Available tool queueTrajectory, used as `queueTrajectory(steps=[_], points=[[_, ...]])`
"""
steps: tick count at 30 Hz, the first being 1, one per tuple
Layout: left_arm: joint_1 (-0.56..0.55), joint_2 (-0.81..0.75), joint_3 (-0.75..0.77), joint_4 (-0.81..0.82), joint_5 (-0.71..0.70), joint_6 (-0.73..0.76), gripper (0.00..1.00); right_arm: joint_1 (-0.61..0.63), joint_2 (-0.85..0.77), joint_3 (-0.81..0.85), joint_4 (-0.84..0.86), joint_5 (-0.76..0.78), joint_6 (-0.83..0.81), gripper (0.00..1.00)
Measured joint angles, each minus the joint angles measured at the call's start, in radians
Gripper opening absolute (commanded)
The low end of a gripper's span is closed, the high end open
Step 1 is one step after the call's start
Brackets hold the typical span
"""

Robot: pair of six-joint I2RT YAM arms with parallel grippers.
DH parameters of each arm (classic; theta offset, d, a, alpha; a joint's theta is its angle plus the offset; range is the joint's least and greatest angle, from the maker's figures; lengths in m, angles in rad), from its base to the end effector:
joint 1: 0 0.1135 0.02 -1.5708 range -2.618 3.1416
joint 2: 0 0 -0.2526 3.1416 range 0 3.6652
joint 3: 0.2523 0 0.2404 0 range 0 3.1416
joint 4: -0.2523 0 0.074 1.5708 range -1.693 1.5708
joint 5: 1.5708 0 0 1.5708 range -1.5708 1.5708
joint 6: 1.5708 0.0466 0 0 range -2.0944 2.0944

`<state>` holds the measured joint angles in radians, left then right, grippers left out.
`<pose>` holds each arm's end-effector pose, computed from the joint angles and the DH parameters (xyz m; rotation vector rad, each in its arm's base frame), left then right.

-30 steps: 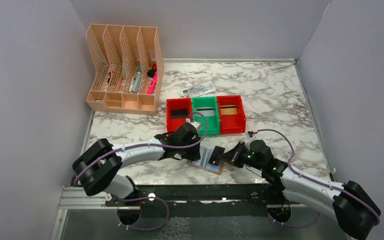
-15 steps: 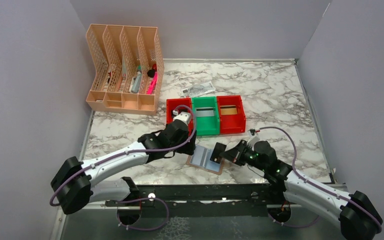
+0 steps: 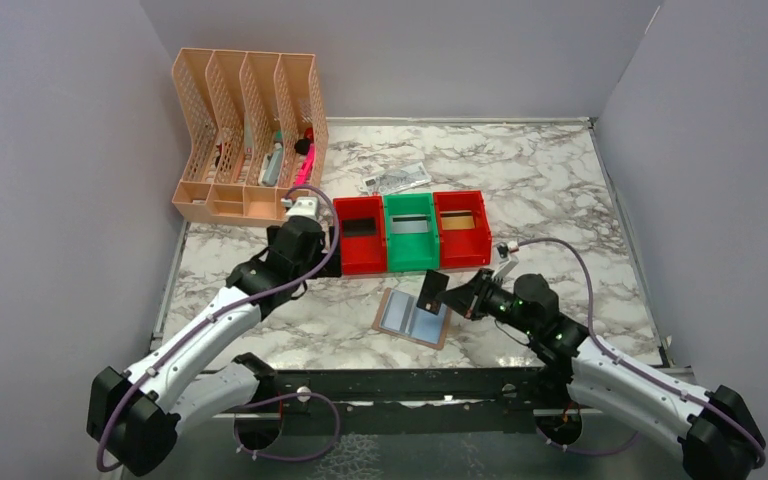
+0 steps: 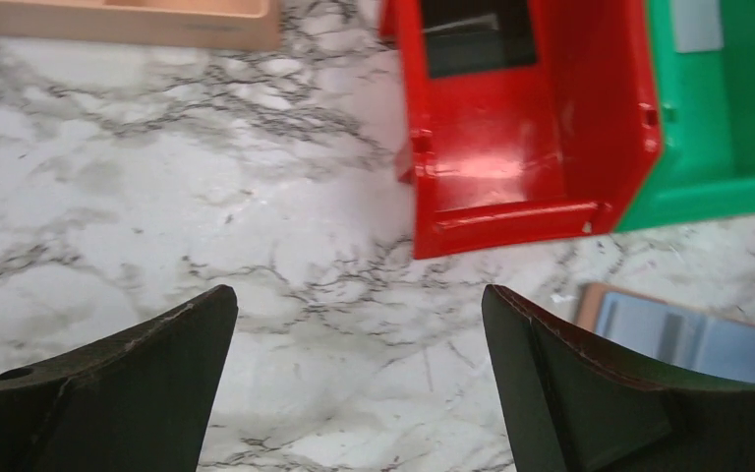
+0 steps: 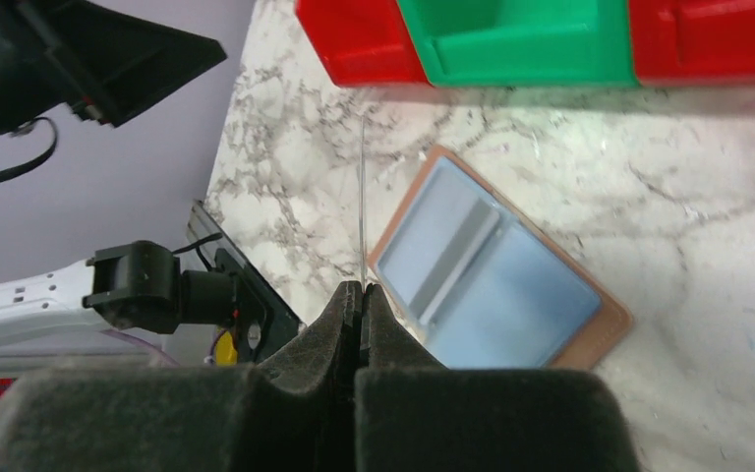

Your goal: Take the credit cards out of the card holder

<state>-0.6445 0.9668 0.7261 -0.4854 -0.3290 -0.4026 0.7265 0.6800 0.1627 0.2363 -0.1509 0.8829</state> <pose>0.1731 -0.1113 0.2458 0.1049 2.2542 -0.1821 0.1231 0.1188 0.1761 0.0438 2.0453 1.2141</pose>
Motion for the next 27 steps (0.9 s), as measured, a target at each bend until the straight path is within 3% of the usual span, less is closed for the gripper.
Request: queueTrajectory(steps=[6,17,27], points=[[0.150,-0.013,-0.002,-0.024,0.007,0.029,0.99,0.000,0.052,0.107,-0.007,0.000,-0.113,0.01],[0.163,-0.019,-0.003,-0.025,-0.023,0.032,0.99,0.000,0.404,0.464,-0.068,-0.010,-0.377,0.01],[0.171,-0.155,-0.018,-0.026,-0.119,0.014,0.99,0.027,0.764,0.790,-0.130,0.059,-0.594,0.01]])
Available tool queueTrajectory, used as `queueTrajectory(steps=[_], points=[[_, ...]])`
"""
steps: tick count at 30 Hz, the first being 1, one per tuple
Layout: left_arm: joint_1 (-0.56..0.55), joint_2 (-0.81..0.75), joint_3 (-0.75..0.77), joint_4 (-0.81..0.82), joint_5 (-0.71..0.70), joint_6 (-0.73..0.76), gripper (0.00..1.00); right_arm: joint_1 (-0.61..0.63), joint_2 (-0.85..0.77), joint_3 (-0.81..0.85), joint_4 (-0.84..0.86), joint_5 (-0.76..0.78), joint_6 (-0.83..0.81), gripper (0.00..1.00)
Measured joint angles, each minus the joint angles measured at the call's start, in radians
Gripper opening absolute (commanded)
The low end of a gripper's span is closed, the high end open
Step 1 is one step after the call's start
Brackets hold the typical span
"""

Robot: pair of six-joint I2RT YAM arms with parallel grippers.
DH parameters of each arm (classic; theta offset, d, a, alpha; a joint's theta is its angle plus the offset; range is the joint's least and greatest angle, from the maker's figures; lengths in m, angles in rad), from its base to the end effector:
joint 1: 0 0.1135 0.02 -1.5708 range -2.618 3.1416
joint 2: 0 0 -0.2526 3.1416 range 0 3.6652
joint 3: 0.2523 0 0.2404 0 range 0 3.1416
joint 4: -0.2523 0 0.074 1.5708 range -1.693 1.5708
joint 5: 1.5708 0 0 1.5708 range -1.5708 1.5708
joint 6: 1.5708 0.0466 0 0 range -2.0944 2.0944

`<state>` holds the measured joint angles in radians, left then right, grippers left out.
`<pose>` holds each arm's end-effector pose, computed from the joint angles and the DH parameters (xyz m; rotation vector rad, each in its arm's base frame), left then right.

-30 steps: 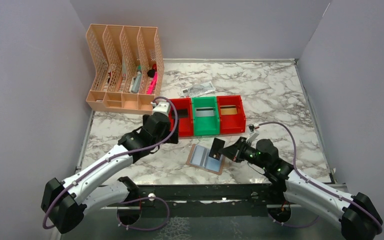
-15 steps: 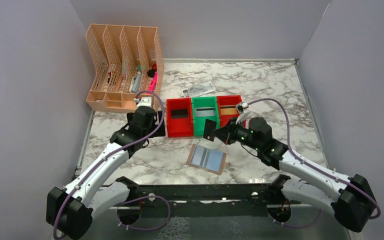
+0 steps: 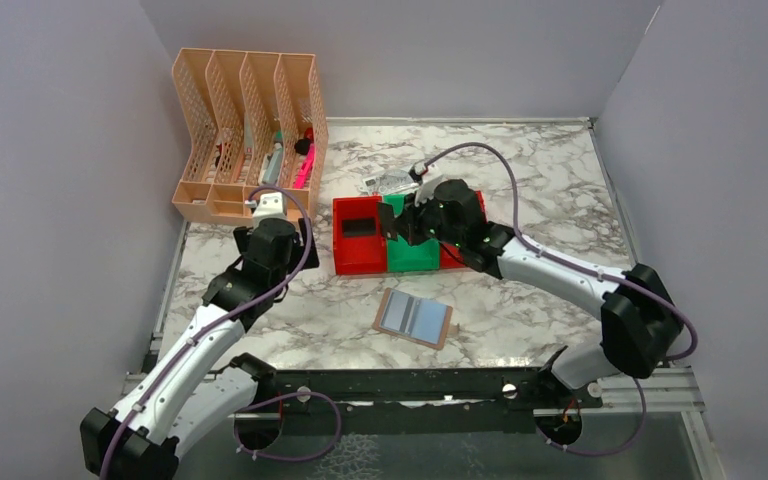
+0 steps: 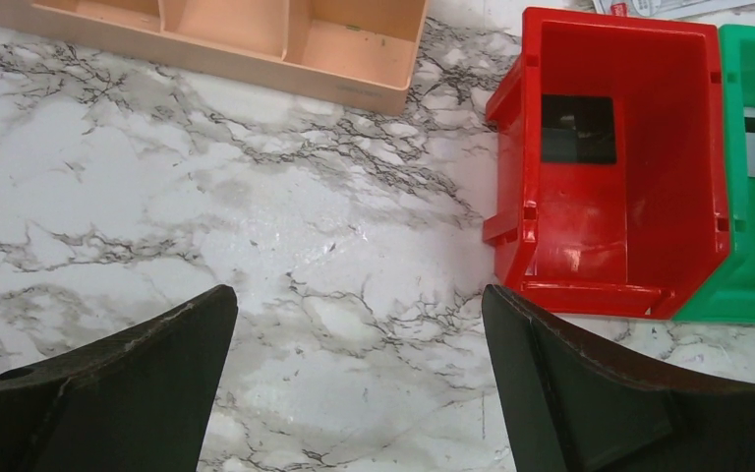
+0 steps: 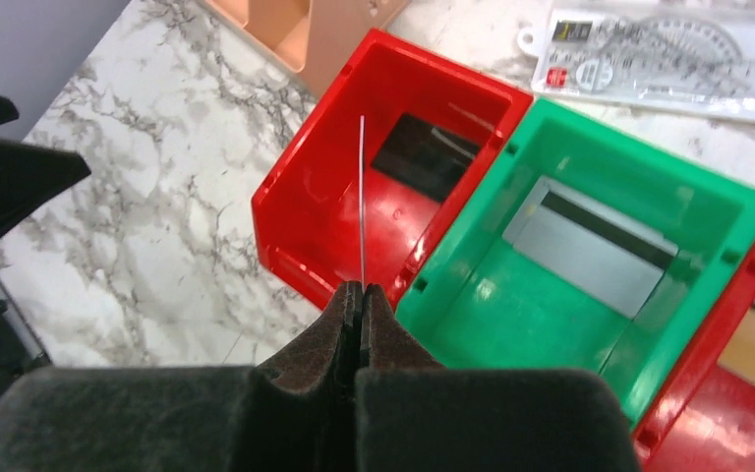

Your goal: Take the credit cards out of the card holder

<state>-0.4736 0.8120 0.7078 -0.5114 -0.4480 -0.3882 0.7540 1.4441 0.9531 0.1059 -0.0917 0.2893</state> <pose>0.1682 -0.0635 0.2653 -0.1580 2.1123 -0.0193 0.2400 0.2312 0.2620 -0.5297 1.9656 0.7640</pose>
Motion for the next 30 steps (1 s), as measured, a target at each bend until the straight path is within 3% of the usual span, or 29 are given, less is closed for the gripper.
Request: queueTrajectory(steps=[7,16,30], points=[[0.022,0.079,0.000,-0.002,0.015,0.003,0.99,0.053,0.135,0.131,-0.005,0.074,-0.139,0.01],[0.206,0.112,0.000,0.002,0.163,0.016,0.99,0.134,0.325,0.224,0.004,0.176,-0.344,0.02],[0.219,0.092,0.000,0.016,0.198,0.029,0.99,0.178,0.529,0.342,0.048,0.348,-0.627,0.05]])
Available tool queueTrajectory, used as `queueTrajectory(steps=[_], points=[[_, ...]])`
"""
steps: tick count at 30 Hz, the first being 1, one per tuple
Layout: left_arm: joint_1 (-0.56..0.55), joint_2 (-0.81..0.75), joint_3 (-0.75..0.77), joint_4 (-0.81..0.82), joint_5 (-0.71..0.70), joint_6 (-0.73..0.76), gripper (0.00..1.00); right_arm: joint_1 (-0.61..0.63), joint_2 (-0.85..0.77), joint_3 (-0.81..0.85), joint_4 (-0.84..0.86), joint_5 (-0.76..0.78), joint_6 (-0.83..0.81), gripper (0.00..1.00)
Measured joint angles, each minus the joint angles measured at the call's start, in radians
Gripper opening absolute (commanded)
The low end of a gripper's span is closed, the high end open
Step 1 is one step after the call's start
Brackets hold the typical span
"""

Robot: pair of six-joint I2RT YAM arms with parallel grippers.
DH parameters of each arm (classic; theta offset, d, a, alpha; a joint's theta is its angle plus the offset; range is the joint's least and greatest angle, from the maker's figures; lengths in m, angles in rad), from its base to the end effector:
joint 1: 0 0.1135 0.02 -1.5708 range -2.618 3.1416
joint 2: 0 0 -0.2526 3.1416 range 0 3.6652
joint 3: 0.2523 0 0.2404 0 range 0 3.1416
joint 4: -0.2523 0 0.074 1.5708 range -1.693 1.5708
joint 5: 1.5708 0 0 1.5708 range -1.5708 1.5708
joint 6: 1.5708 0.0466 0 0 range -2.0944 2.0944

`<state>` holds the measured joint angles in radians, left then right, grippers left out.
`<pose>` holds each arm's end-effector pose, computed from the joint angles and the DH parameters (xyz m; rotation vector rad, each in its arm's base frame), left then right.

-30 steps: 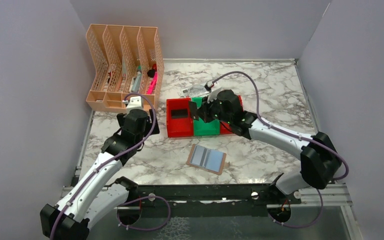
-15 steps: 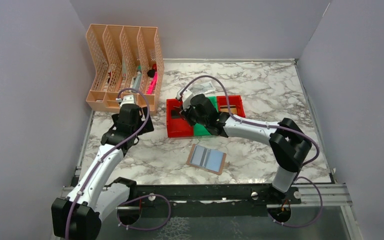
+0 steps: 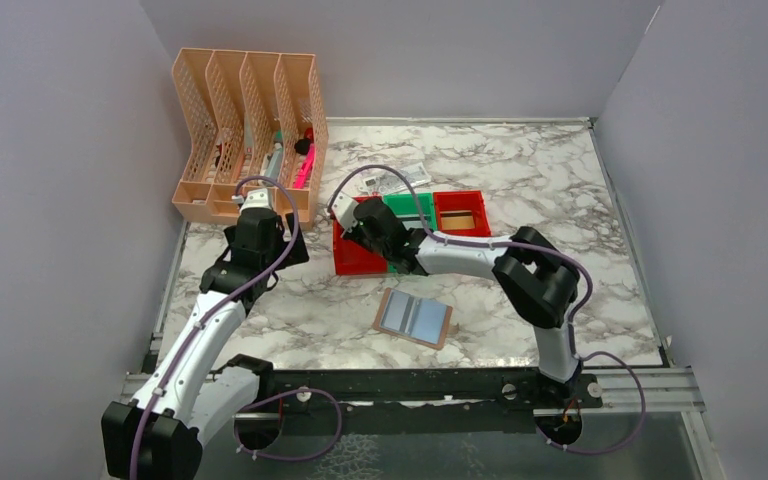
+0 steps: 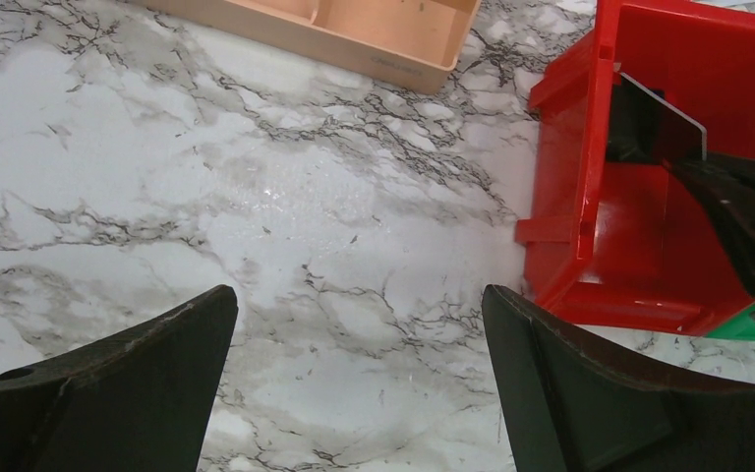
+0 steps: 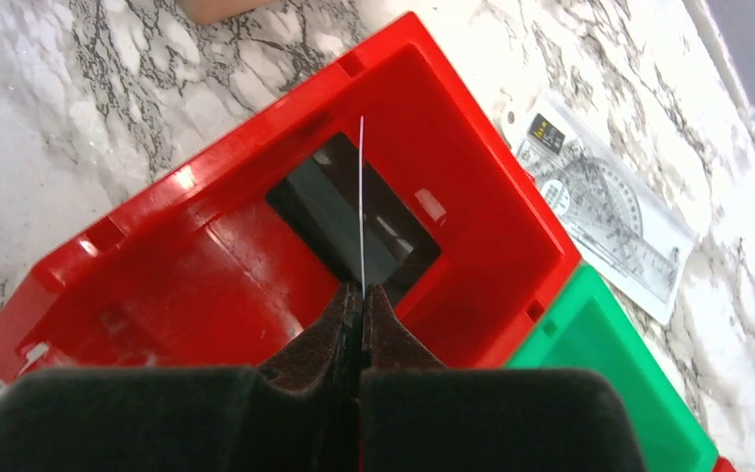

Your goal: Take the credit cards out of the card holder

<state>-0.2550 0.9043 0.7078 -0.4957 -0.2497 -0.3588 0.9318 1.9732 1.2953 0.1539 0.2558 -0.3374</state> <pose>0.1922 -0.0382 0.2494 -0.2475 2.2243 -0.0499 0.2725 0.3469 0.1871 -1.1044 1.7596 0.0954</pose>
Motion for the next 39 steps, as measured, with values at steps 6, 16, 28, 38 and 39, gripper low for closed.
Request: queueTrajectory(steps=[6,16,28,38,39], points=[[0.000,-0.021,0.000,0.001,0.000,0.003,0.99,0.016,0.061,0.042,0.003,0.050,-0.081,0.06],[0.000,-0.028,-0.001,0.010,0.013,0.005,0.99,0.014,0.117,0.084,0.016,0.082,-0.195,0.09],[0.000,-0.028,-0.003,0.023,0.026,0.005,0.99,0.014,0.153,0.121,-0.050,0.077,-0.221,0.15],[0.000,-0.028,-0.003,0.026,0.042,0.007,0.99,0.014,0.165,0.138,-0.097,0.055,-0.205,0.19],[0.000,-0.028,-0.003,0.027,0.045,0.008,0.99,0.014,0.167,0.138,-0.098,0.053,-0.204,0.20]])
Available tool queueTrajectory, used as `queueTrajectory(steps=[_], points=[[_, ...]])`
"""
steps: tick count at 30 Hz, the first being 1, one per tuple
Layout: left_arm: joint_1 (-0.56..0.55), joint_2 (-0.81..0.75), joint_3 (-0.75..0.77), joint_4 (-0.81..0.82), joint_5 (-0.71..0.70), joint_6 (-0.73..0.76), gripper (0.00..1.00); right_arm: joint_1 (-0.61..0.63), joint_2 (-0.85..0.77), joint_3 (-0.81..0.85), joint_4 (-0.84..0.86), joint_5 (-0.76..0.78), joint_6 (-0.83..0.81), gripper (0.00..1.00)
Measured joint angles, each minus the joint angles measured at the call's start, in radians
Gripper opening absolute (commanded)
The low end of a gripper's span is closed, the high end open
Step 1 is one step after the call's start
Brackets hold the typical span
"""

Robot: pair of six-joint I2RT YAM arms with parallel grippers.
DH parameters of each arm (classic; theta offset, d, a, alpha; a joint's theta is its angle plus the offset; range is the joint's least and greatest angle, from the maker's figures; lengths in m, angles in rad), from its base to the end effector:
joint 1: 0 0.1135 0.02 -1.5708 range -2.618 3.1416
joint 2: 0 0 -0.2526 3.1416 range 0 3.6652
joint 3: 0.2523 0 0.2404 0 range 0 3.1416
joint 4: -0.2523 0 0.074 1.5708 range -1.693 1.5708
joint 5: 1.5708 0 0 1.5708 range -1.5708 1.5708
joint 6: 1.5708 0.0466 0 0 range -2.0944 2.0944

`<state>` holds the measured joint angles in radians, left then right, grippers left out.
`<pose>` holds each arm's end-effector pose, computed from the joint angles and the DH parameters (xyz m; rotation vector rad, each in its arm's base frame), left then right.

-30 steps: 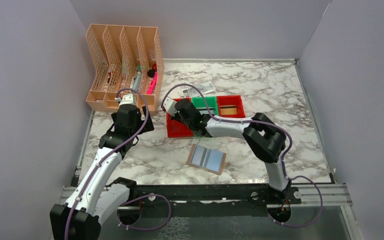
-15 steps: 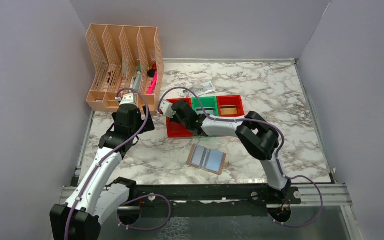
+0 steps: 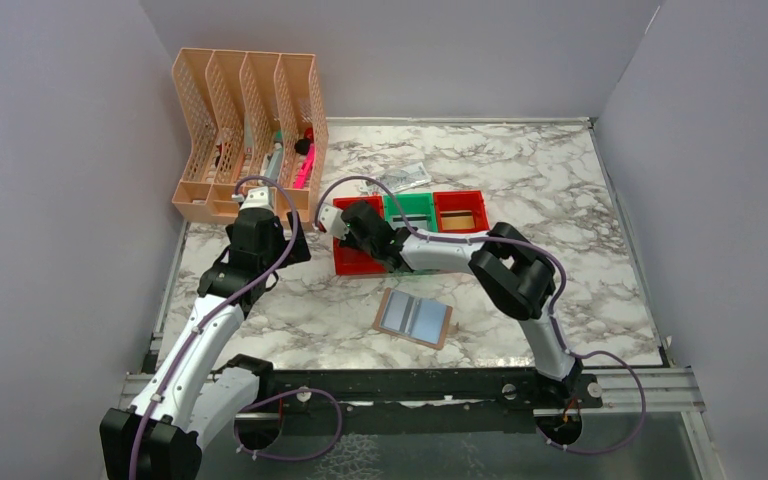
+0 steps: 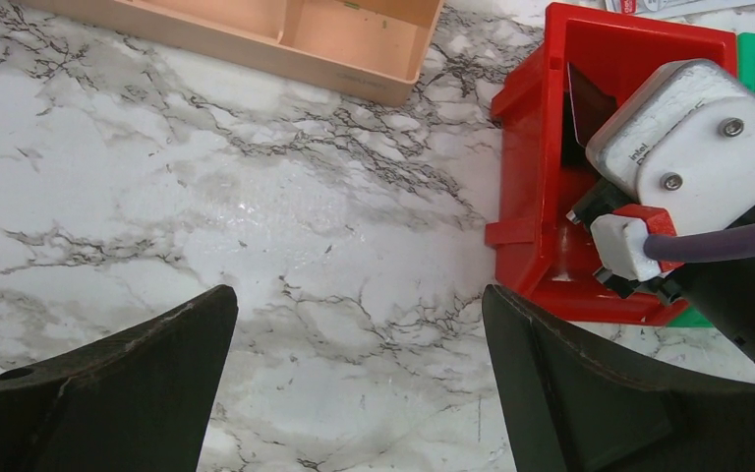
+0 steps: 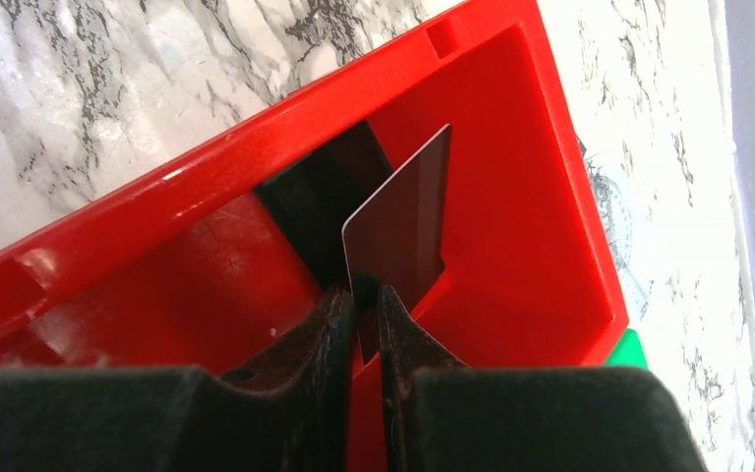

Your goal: Take the credit cards out of the card holder

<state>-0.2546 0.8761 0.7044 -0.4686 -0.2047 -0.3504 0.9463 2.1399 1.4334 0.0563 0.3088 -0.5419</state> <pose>0.1900 -0.0397 0.2554 -0.2181 2.1871 -0.1131 0.2842 0.3701 0.1491 -1.3536 1.7188 -0.1154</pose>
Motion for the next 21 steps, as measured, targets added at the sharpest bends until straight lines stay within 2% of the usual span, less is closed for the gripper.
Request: queueTrajectory(steps=[3,4,6,7,21], points=[[0.000,0.000,0.000,0.003,0.007,0.001,0.99,0.000,0.003,0.000,-0.002,-0.004,0.004,0.20],[0.000,0.000,0.000,0.004,0.011,0.002,0.99,0.000,0.003,0.000,-0.003,-0.005,0.006,0.23],[0.000,0.000,-0.001,0.005,0.019,0.004,0.99,0.000,0.003,0.000,-0.003,-0.008,0.010,0.36],[0.000,0.000,-0.002,0.008,0.021,0.005,0.99,0.000,0.003,0.000,-0.003,-0.010,0.011,0.37],[0.000,0.002,-0.010,0.011,0.044,0.012,0.99,0.000,0.001,-0.004,0.020,-0.013,0.057,0.38]])
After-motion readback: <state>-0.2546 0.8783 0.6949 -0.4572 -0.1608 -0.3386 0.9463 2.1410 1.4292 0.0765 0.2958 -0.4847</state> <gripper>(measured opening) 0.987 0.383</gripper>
